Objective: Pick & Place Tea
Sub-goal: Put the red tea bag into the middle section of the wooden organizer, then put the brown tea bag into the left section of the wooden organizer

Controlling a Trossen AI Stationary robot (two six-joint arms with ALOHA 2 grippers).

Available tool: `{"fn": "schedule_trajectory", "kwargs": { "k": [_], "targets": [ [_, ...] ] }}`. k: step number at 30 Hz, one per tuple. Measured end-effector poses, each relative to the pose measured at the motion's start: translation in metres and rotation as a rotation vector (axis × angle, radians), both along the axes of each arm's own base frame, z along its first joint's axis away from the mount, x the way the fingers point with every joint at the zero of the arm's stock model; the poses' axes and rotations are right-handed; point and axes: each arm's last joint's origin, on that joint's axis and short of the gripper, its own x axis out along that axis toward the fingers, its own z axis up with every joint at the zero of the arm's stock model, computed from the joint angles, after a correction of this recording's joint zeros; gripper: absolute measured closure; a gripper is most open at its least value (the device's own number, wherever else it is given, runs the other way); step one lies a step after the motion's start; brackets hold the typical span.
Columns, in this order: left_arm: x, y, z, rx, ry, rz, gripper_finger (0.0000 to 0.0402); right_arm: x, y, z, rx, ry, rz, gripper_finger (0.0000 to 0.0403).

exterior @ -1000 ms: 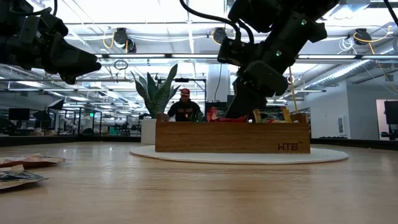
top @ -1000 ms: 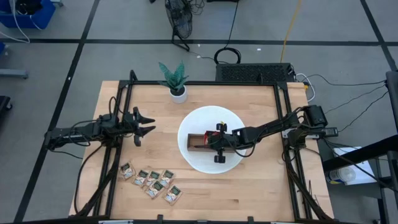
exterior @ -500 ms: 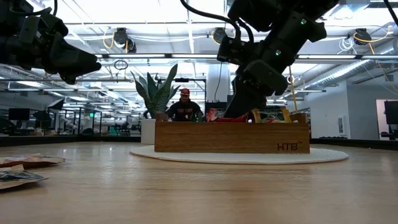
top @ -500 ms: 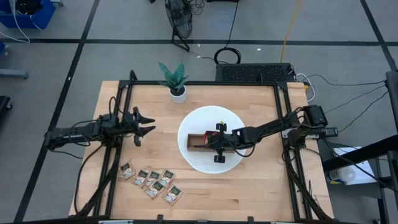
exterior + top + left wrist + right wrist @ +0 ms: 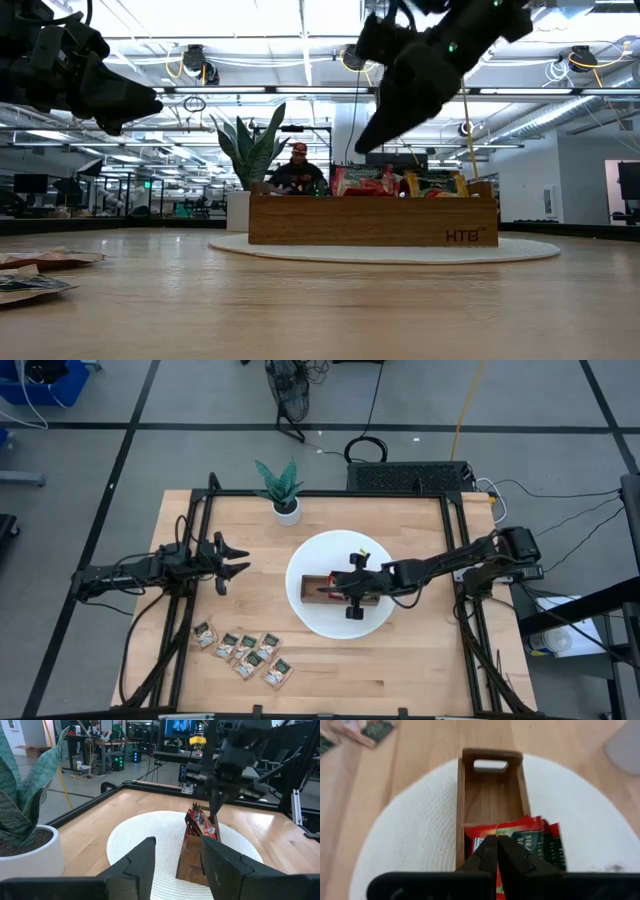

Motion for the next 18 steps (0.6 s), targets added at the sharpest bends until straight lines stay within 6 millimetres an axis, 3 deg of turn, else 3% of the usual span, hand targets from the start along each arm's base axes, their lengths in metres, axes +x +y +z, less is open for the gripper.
{"fn": "schedule_trajectory", "kwargs": {
  "k": [8, 12, 15, 18],
  "targets": [
    [0.000, 0.000, 0.000, 0.000, 0.000, 0.000, 0.0245, -0.021, 0.000, 0.049, 0.045, -0.158, -0.001, 0.0399],
    [0.000, 0.000, 0.000, 0.000, 0.000, 0.000, 0.0245, -0.044, 0.007, 0.076, 0.012, -0.256, 0.078, 0.0399],
    [0.000, 0.000, 0.000, 0.000, 0.000, 0.000, 0.0245, -0.068, 0.007, 0.083, -0.037, -0.292, 0.138, 0.0399],
    [0.000, 0.000, 0.000, 0.000, -0.001, 0.000, 0.0245, -0.097, 0.003, 0.074, -0.008, -0.291, 0.123, 0.0399]
  ]
}}
